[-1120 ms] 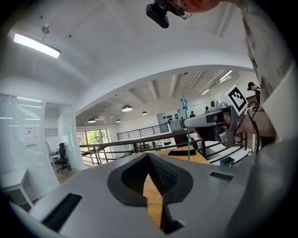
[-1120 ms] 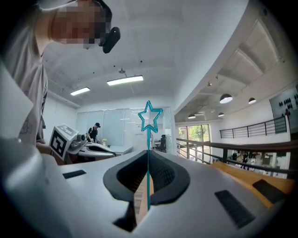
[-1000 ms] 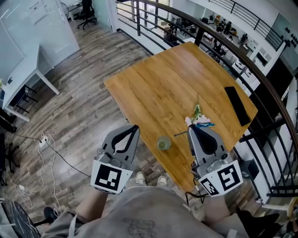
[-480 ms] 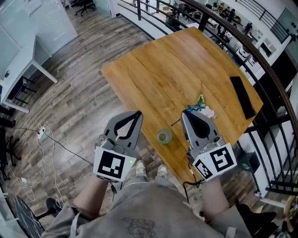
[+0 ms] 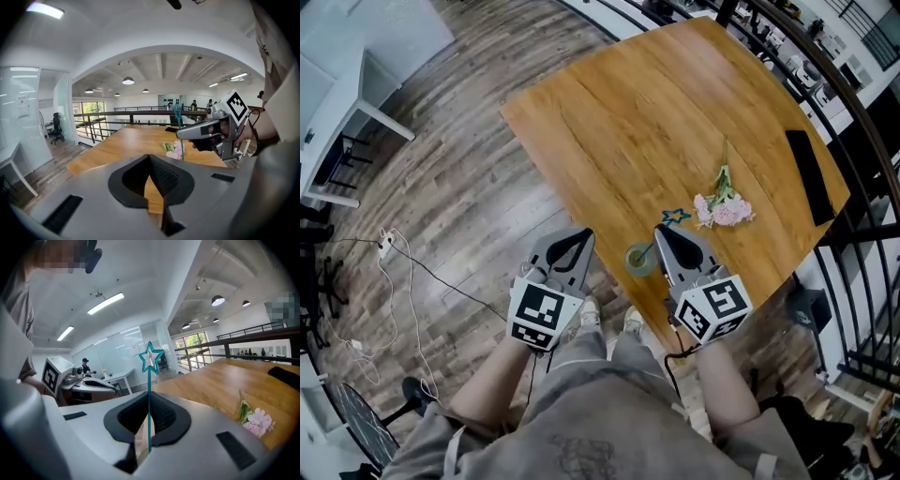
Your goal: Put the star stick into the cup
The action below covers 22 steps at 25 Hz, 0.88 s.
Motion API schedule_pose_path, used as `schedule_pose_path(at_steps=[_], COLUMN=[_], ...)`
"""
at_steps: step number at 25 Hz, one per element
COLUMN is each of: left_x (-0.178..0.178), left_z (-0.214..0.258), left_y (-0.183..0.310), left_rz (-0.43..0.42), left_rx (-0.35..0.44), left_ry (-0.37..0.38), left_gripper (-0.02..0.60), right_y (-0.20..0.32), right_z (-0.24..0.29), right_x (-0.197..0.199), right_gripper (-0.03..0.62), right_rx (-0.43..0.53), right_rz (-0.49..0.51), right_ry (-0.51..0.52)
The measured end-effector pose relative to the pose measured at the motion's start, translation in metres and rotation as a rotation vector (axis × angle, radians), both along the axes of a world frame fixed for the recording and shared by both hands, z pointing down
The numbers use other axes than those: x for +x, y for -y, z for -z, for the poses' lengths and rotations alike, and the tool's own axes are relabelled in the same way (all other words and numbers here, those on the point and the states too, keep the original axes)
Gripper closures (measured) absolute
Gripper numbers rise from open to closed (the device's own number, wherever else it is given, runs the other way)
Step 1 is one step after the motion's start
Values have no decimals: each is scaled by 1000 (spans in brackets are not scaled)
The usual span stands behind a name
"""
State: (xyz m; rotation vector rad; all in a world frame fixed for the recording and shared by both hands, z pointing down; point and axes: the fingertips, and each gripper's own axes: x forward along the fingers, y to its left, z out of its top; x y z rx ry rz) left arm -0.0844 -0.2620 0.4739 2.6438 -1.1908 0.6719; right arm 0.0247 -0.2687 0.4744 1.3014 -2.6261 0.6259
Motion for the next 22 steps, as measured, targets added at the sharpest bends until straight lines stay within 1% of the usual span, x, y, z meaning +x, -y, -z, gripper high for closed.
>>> schedule_pose_path(at_steps=[6, 10, 15, 19, 20, 21, 22], left_x=[0, 0, 3, 6, 8, 8, 9], left_z=[-39, -61, -73, -75, -74, -72, -70], left_y=[-7, -12, -15, -15, -14, -14, -12], left_rz=[-26, -27, -26, -23, -25, -26, -26], left_rx=[-54, -105, -142, -149, -150, -149, -146], left_ry=[47, 37, 18, 13, 10, 7, 5], left_gripper=[565, 565, 565, 565, 565, 565, 565], right_y=[-1, -4, -5, -6, -6, -6, -4], right_z=[-63, -94, -111, -113, -113, -112, -111], right_x=[-11, -11, -10, -10, -9, -8, -7], right_gripper=[559, 559, 559, 556, 498, 425, 407], right_rx=[-102, -150, -182, -201, -207, -210, -211], right_rz=[32, 29, 39, 43, 41, 39, 37], right_ry=[-61, -93, -132, -142, -142, -144, -150])
